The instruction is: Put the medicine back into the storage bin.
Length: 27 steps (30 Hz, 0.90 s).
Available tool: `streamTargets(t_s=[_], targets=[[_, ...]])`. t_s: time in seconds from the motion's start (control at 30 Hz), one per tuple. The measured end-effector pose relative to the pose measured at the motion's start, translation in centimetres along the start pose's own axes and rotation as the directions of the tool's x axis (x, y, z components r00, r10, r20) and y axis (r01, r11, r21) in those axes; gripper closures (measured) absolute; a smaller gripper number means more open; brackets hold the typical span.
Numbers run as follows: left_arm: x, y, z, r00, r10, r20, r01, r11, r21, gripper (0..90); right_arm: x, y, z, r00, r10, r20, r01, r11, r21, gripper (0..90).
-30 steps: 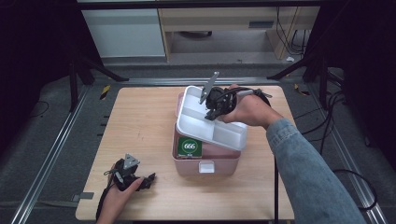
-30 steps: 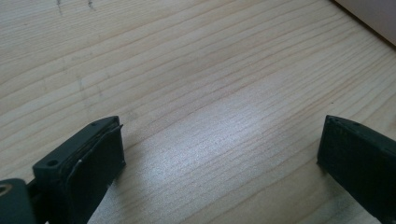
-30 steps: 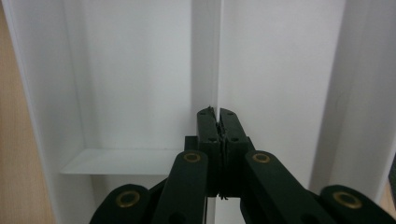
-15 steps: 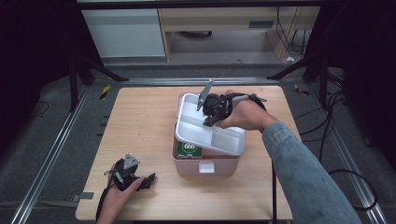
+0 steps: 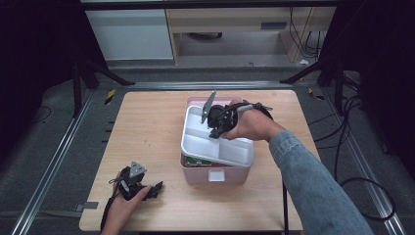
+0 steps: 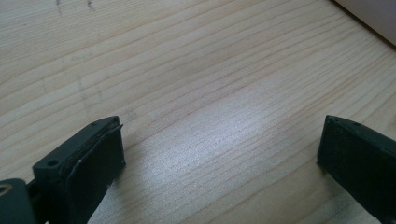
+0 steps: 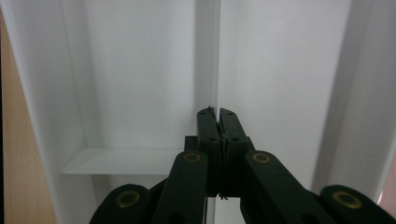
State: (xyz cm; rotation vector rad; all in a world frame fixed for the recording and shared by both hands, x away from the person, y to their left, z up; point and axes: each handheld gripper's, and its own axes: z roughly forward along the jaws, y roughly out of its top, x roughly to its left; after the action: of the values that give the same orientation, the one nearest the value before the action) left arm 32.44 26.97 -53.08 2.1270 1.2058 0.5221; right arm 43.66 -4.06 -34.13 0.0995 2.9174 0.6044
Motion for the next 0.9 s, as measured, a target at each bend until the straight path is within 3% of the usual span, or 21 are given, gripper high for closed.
streamTargets(t_s=[0.47,0.63,0.9], targets=[[0.0,0.0,0.0,1.0000,0.000,-0.001,0.000,1.0000,-0.002,0.0,0.3,0.4,2.6,0.9995,-0.024,-0.021,0.025,0.998,0.055,89.7],[0.0,0.0,0.0,1.0000,0.003,-0.001,-0.003,1.0000,0.000,0.0,0.5,0.6,3.6,0.9985,-0.043,-0.035,0.046,0.994,0.097,89.6],[0.0,0.0,0.0,1.0000,0.003,-0.001,-0.003,1.0000,0.000,0.0,0.5,0.5,4.2,0.9980,-0.043,-0.046,0.048,0.994,0.100,89.2]])
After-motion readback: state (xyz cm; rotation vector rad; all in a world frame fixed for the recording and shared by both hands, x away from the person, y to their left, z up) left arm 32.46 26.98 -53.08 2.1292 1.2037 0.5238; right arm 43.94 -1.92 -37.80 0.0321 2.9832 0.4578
